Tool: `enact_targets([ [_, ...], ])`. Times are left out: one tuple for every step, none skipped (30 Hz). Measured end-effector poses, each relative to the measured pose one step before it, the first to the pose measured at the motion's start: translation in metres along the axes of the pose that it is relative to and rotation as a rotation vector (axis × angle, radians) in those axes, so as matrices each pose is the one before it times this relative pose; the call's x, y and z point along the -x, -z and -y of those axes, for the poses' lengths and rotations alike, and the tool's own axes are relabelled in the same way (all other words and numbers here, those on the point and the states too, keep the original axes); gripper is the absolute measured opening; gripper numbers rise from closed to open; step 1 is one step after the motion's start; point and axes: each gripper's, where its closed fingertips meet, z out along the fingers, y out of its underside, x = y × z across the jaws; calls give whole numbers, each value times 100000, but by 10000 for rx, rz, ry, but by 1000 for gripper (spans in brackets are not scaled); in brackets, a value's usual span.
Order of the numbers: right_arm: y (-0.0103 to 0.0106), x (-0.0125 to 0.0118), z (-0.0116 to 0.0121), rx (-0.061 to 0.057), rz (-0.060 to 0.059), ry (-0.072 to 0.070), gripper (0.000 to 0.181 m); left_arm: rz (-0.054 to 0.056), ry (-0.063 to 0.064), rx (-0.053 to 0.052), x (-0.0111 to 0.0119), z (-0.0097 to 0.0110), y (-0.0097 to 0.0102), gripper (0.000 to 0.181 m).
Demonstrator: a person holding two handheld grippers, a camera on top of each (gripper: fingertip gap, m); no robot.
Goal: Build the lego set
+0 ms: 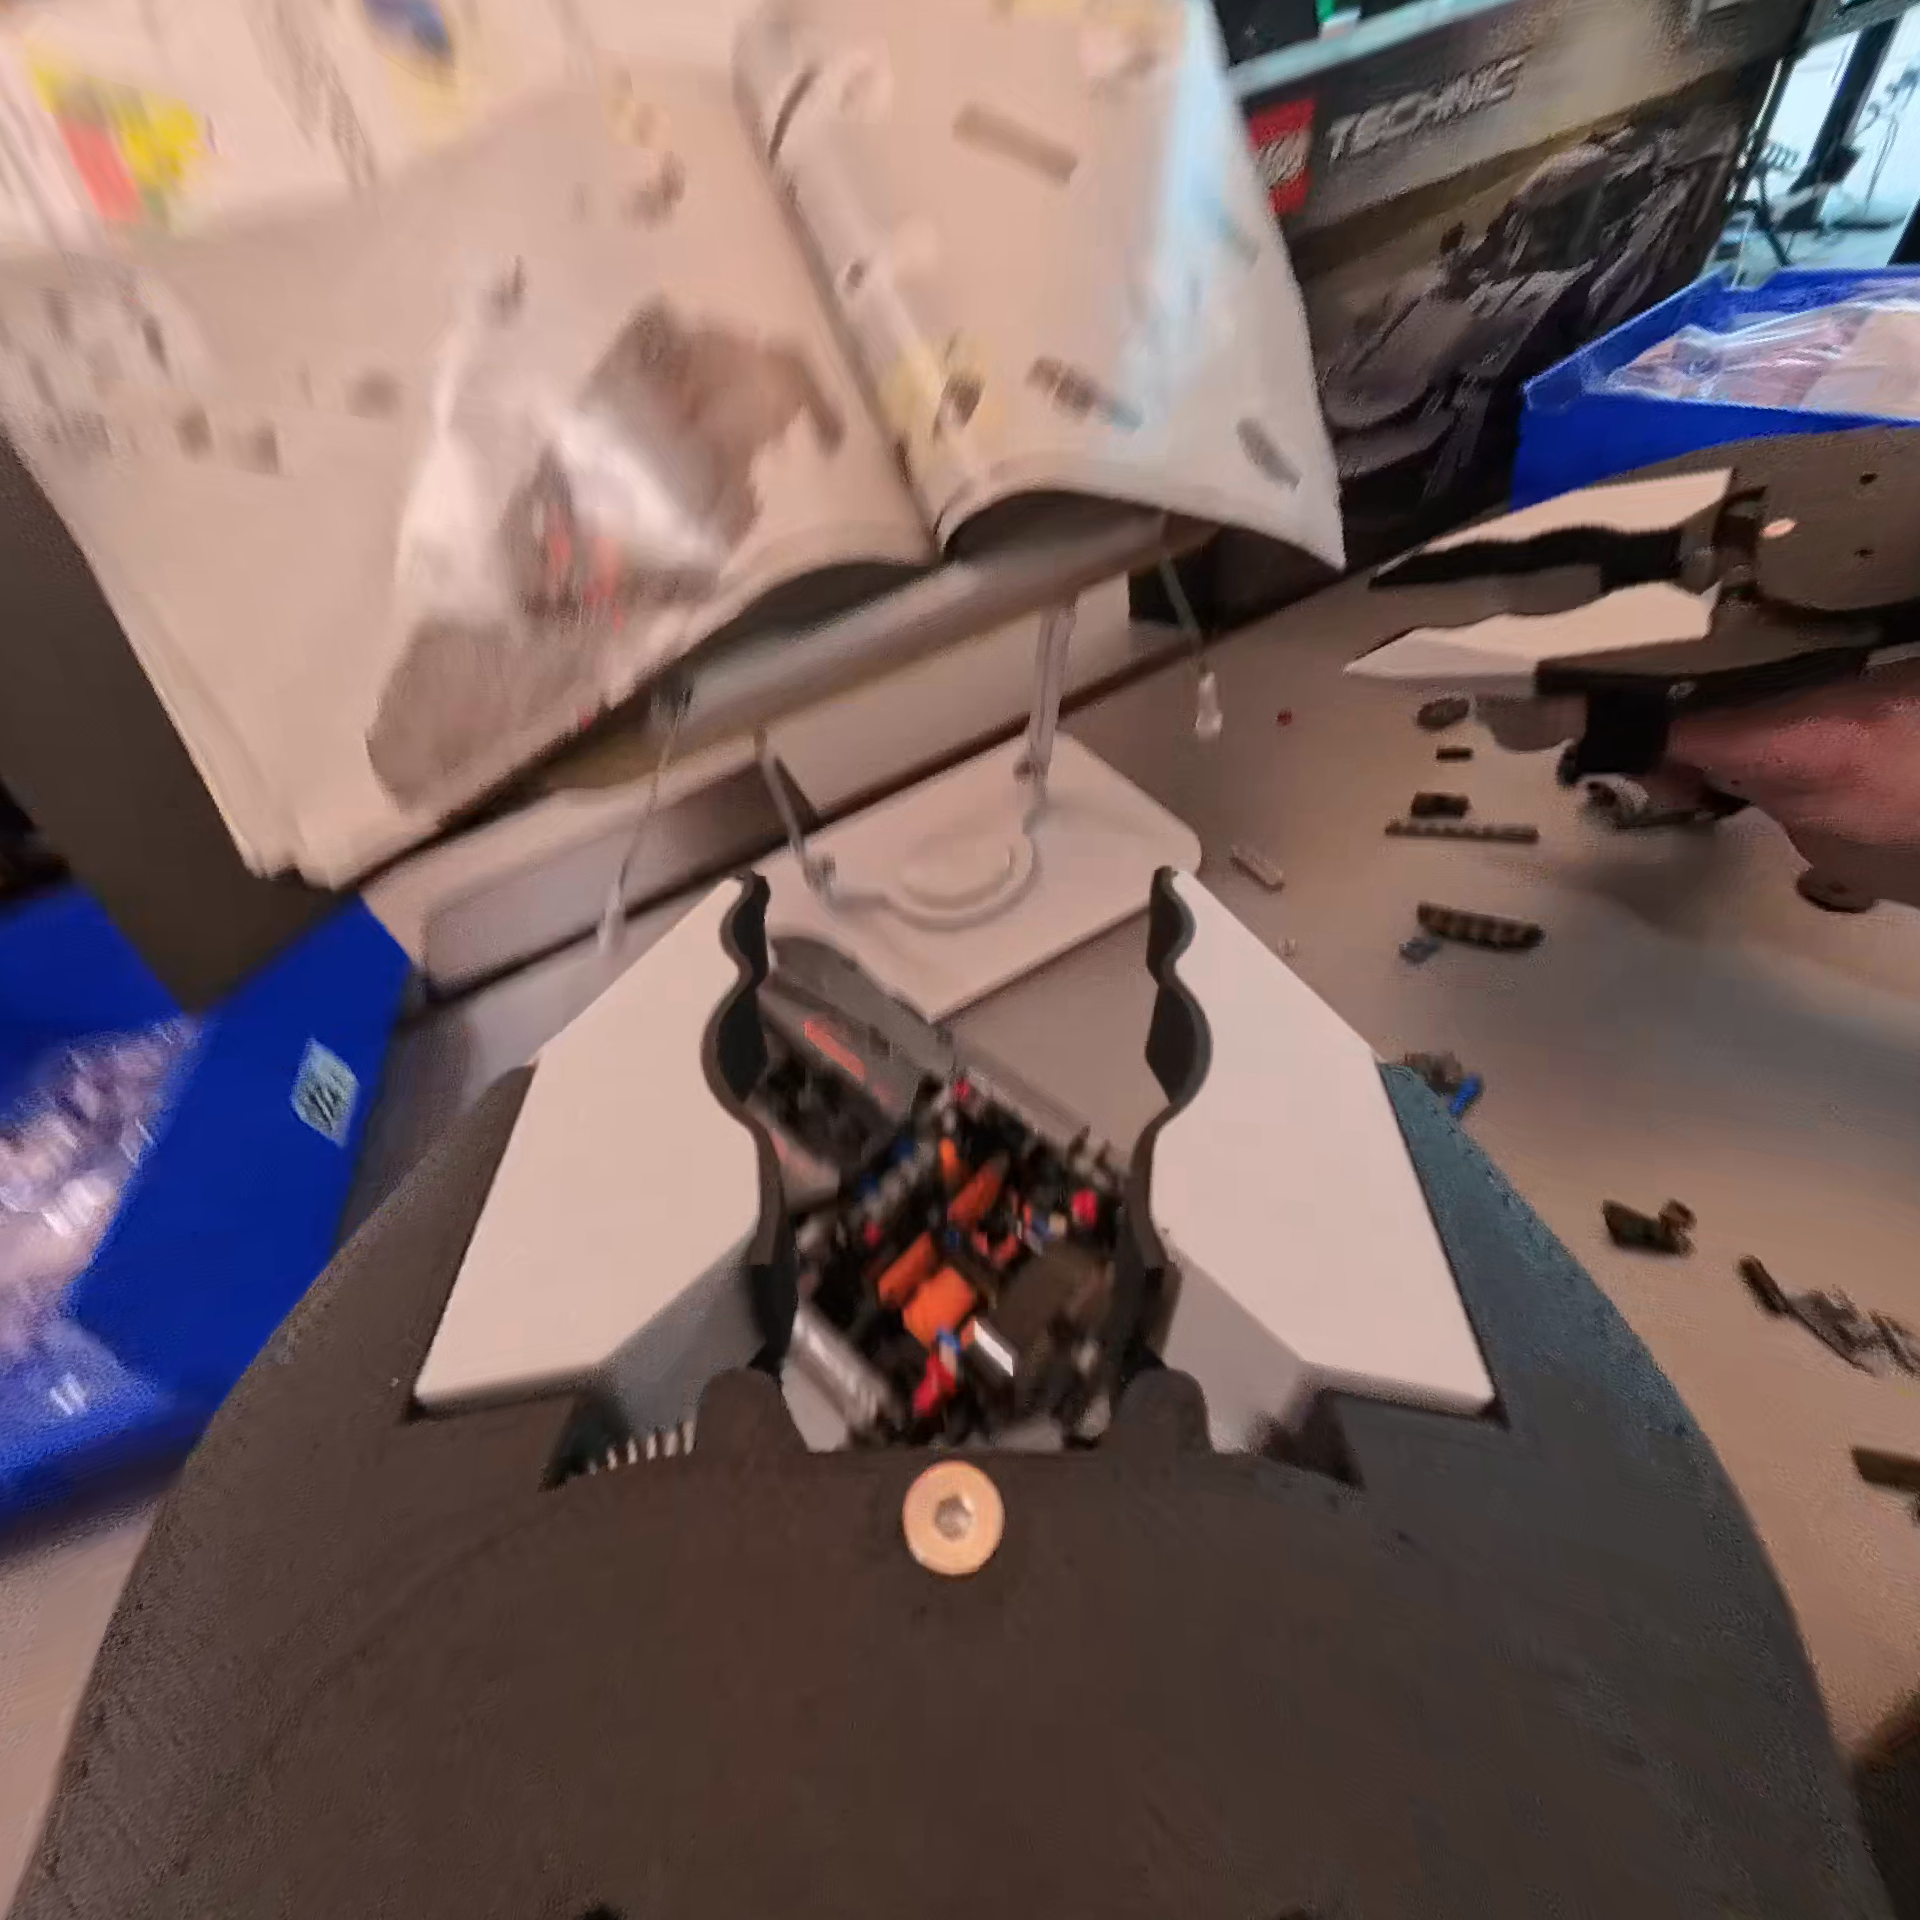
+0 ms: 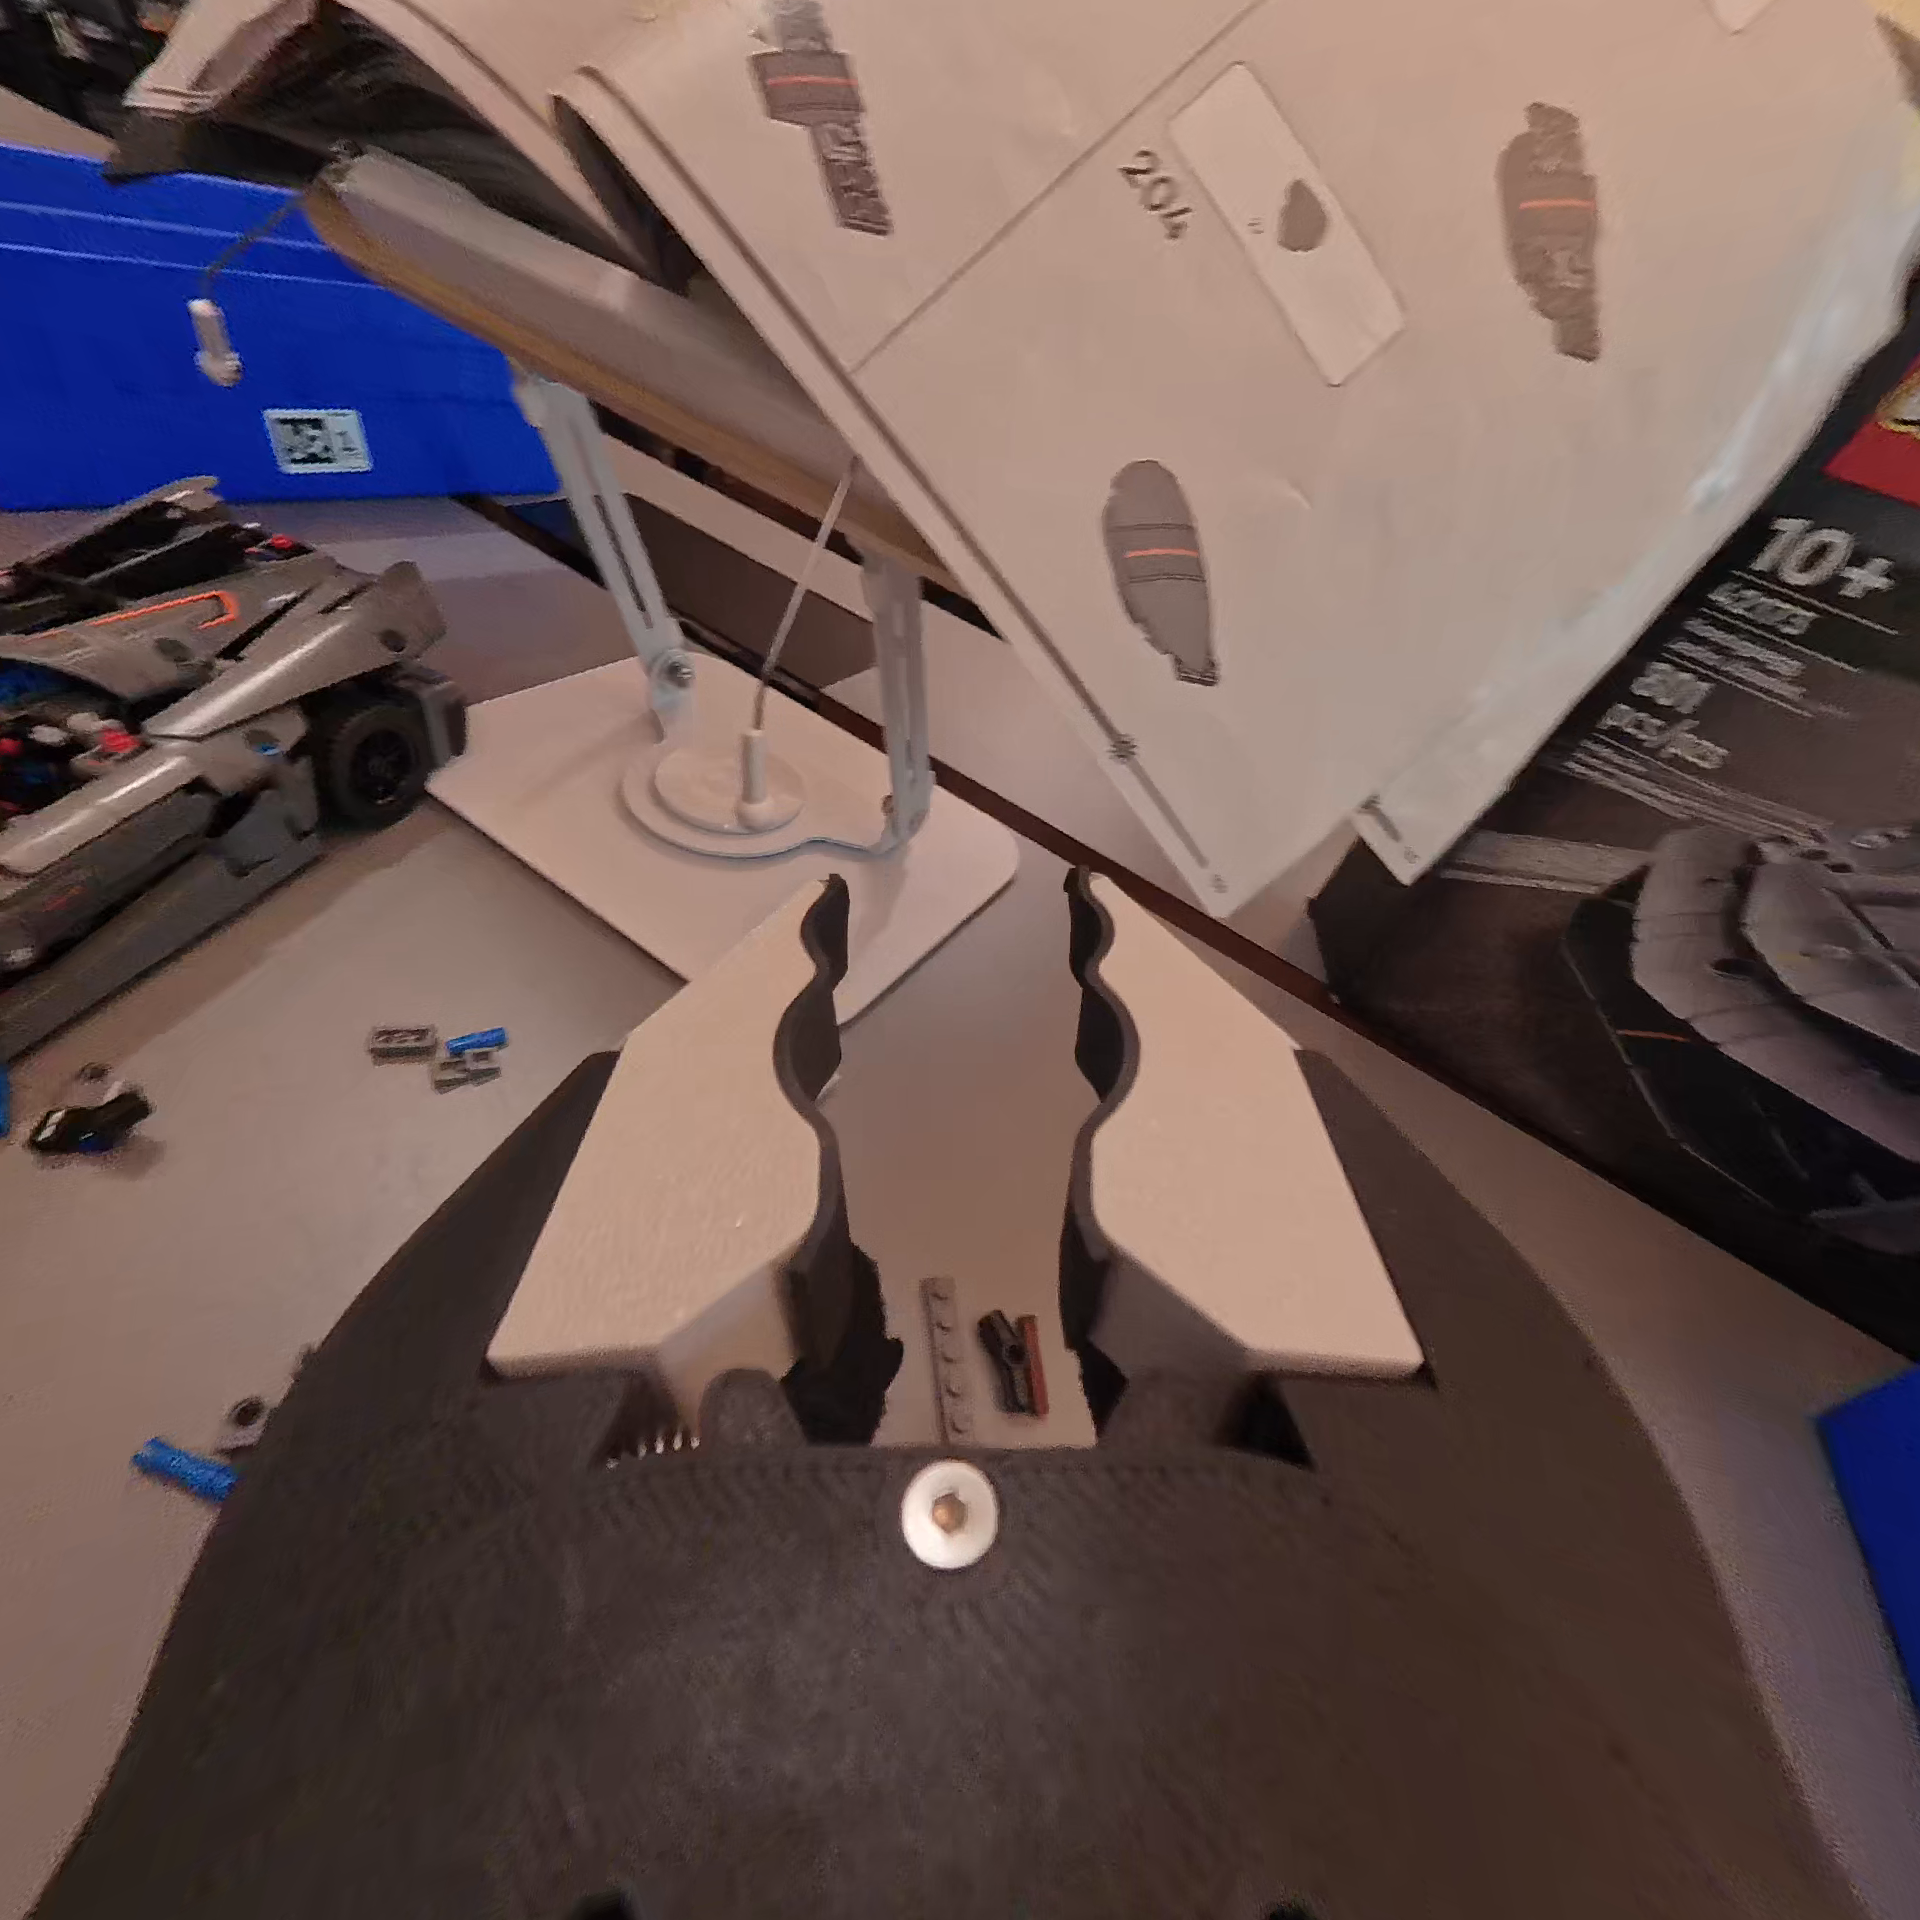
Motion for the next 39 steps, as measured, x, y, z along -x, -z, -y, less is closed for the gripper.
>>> enact_targets([
  [-121, 590, 6, 9, 269, 93, 43, -28, 703, 320, 1100, -1688, 526, 74],
  [-142, 682, -26, 31, 295, 135, 43, 11, 647, 287, 1059, -1483, 534, 76],
  [-167, 806, -78, 62, 348, 170, 45, 20, 483, 305, 951, -1425, 432, 78],
  [-158, 805, -72, 51, 307, 195, 46, 155, 286, 370, 1058, -1473, 292, 78],
  [-129, 814, -2, 22, 286, 204, 46, 281, 119, 390, 1114, -1472, 164, 75],
  [-129, 883, 25, 31, 334, 180, 46, 215, 58, 356, 862, -1381, 46, 74],
  [-142, 882, -14, 58, 338, 156, 45, 22, 107, 291, 404, -1208, -29, 74],
  [-146, 837, -2, 48, 306, 175, 44, -280, 72, 118, -259, -793, -27, 73],
  [-135, 891, 40, 5, 341, 218, 42, -467, -57, 9, -769, -427, 41, 72],
  [-188, 945, 26, 15, 391, 213, 40, -406, -232, -35, -898, -137, 74, 70],
  [-238, 832, -77, 66, 338, 156, 39, -211, -330, -17, -728, -5, 39, 68],
  [-268, 730, -90, 74, 285, 105, 40, -56, -289, 162, -420, -112, -104, 66],
  [-265, 780, -9, 26, 321, 107, 39, 63, -212, 320, -81, -296, -243, 66],
  [-258, 829, 51, 14, 349, 143, 39, 195, -140, 296, 291, -304, -260, 67],
  [-298, 839, -21, 79, 337, 157, 39, 119, -53, 122, 286, -182, -233, 67],
  [-339, 942, -54, 126, 389, 164, 40, -95, 67, -25, 51, -105, -177, 67],
  [-409, 1091, -120, 186, 472, 192, 42, -197, 203, -165, -33, -32, -105, 67],
  [-494, 954, -234, 278, 370, 226, 45, -256, 261, -255, -116, 10, -21, 67],
  [-571, 657, -249, 306, 177, 239, 46, -347, 182, -297, -307, 15, 27, 69],
  [-625, 520, -210, 290, 117, 175, 46, -266, 140, -312, -204, -5, 41, 70],
  [-623, 502, -56, 201, 151, 96, 48, -91, 153, -235, 89, -110, 22, 70],
  [-576, 460, 128, 81, 154, 68, 48, -75, 131, -160, 141, -140, 40, 70],
  [-547, 361, 138, 92, 130, 44, 48, -129, 157, -126, 93, -38, 42, 70],
  [-541, 233, 8, 169, 86, 34, 48, -115, 190, -131, 112, 101, 48, 70],
  [-480, 118, -58, 191, 38, 45, 49, -28, 154, -175, 188, 219, 37, 70],
  [-392, 79, -89, 169, 29, 22, 49, -19, 88, -151, 125, 157, -18, 68],
  [-322, 78, -87, 135, 52, -34, 48, -77, 5, -55, -46, -9, -66, 67],
  [-288, 93, -114, 113, 84, -64, 47, 8, -51, -43, 6, -37, -51, 67],
  [-264, 104, -147, 110, 87, -48, 47, 63, -89, -18, 41, -47, -15, 66],
  [-238, 63, -174, 110, 56, -29, 45, 47, -111, -17, 4, -2, -3, 66],
  [-223, 66, -133, 97, 42, -15, 44, 42, -85, -31, 38, 48, 20, 66],
  [-152, 149, -6, 44, 71, 10, 44, 58, -44, -68, 100, 113, 43, 64],
  [-95, 173, 116, -6, 75, 20, 42, 30, -3, -120, 70, 174, 84, 64],
  [-91, 146, 113, 17, 50, 16, 42, -43, 54, -113, -28, 152, 83, 63],
  [-82, 97, 80, 56, 17, 32, 40, -67, 62, -70, -54, 60, 34, 63],
  [-72, 126, 44, 72, 31, 65, 37, 9, 28, -27, 47, 0, 20, 62],
  [-61, 208, 49, 58, 68, 83, 33, 72, -6, 15, 124, -56, -2, 62],
  [-37, 234, 40, 39, 80, 73, 28, 46, -21, 14, 74, -37, -3, 62],
  [-9, 195, -2, 43, 57, 49, 24, -1, -2, -5, -6, -2, -13, 62],
])
